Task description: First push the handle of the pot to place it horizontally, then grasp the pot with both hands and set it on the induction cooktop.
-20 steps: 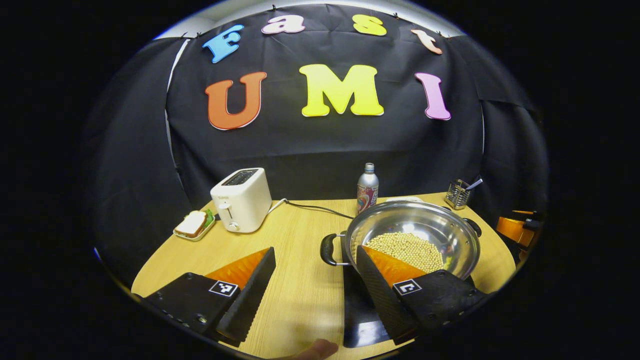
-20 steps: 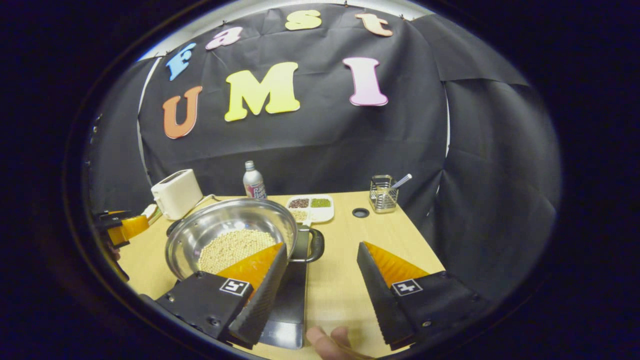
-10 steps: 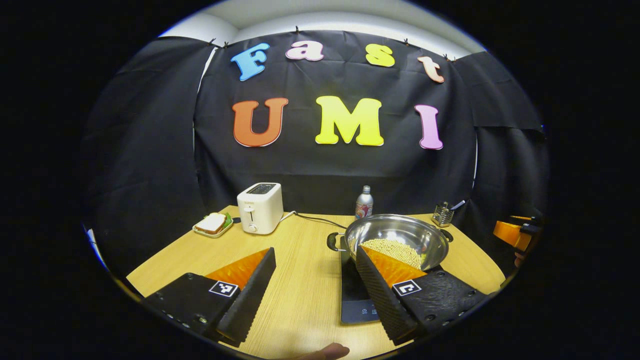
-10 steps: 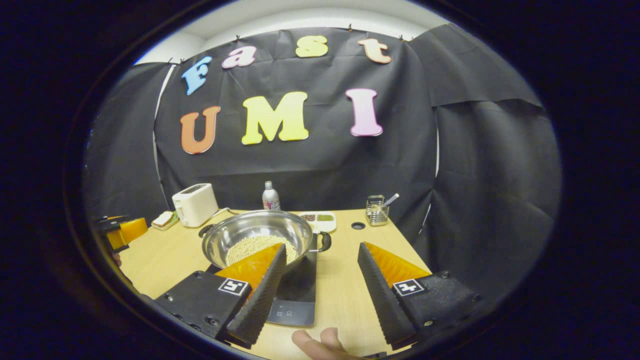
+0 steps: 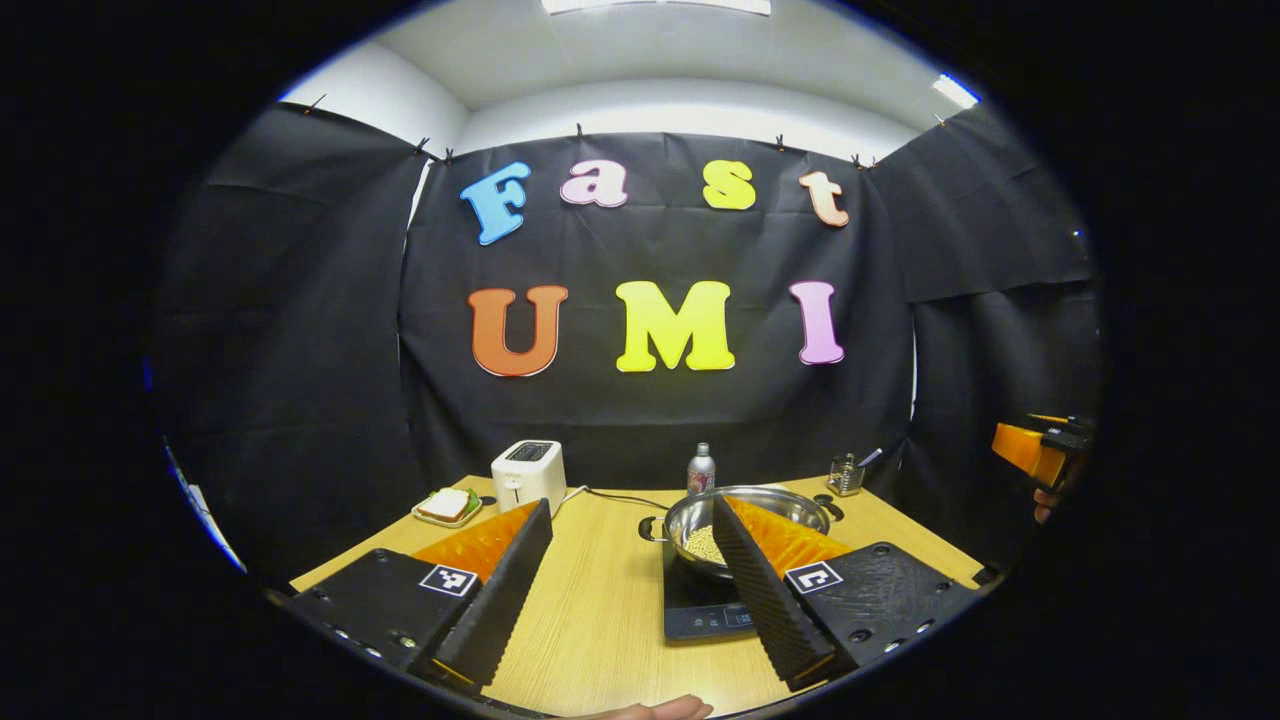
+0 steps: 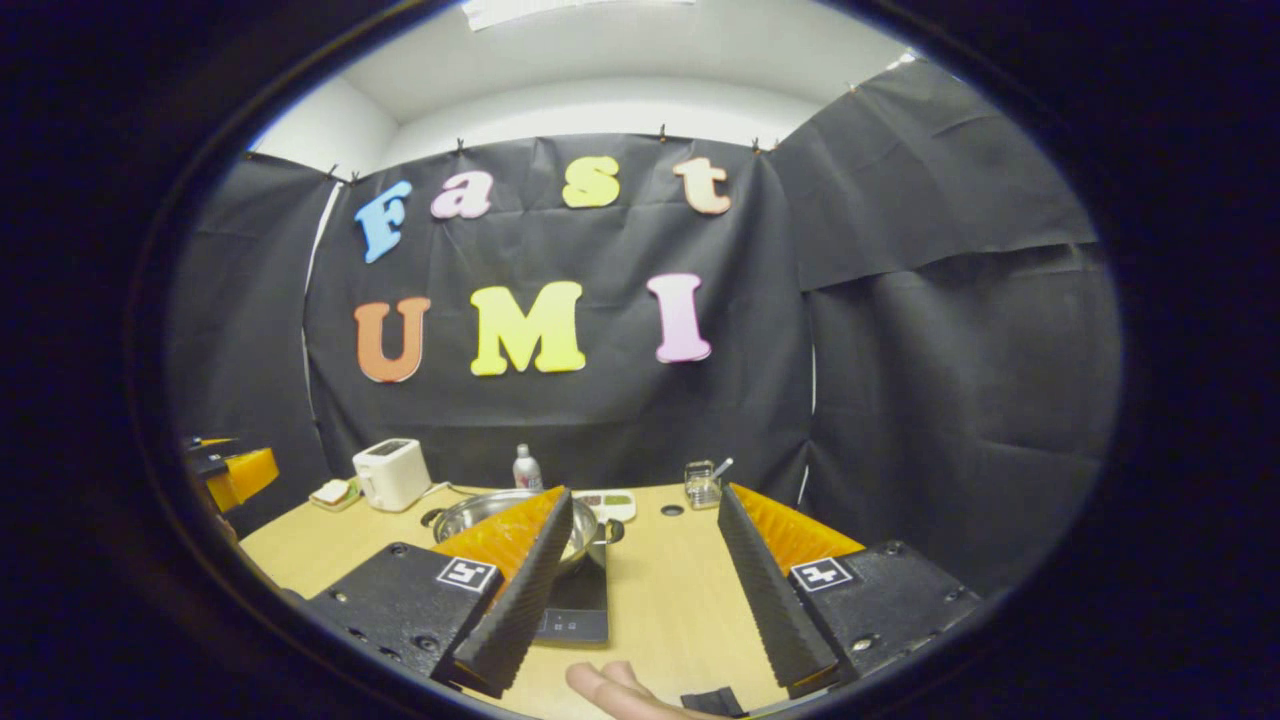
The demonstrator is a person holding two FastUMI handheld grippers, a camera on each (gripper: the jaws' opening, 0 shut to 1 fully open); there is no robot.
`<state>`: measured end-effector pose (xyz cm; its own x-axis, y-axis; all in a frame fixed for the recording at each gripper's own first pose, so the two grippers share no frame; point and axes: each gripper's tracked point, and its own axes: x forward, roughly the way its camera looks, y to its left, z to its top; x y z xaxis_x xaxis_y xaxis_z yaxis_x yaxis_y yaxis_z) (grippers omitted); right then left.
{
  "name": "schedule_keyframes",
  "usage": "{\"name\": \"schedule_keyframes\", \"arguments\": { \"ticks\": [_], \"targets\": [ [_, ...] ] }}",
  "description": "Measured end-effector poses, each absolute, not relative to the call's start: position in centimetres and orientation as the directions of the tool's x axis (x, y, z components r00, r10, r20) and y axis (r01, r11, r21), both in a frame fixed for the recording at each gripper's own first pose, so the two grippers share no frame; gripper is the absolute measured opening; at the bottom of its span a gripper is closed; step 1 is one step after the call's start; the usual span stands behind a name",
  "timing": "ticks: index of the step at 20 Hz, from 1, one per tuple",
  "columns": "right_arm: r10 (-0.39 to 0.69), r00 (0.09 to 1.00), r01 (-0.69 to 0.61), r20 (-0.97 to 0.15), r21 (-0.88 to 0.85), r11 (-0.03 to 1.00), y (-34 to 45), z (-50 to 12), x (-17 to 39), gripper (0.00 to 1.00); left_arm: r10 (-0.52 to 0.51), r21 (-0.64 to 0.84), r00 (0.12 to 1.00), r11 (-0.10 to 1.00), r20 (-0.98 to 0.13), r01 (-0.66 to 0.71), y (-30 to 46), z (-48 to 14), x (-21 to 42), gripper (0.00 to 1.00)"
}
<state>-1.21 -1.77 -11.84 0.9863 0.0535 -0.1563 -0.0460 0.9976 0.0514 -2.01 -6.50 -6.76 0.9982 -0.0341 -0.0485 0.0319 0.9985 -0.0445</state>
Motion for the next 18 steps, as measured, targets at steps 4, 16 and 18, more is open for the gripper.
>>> {"name": "schedule_keyframes", "arguments": {
  "ticks": [4,16,18],
  "targets": [
    [0.048,0.996,-0.044,-0.077,0.051,0.998,-2.4,-9.0,-3.4,0.89,0.008,-0.058,0.998,0.998,0.055,-0.005,-5.5,-3.6,-4.4,0.96],
    [0.098,0.994,-0.098,-0.053,0.018,0.995,-2.0,-7.8,-6.3,0.89,-0.033,-0.021,0.997,0.999,0.071,0.034,-6.7,-3.5,-5.6,0.94],
    [0.100,0.993,-0.100,-0.055,0.014,0.995,-2.0,-8.0,-6.3,0.92,-0.030,-0.017,0.998,0.999,0.064,0.031,-6.6,-3.5,-5.4,0.95]
  ]
}}
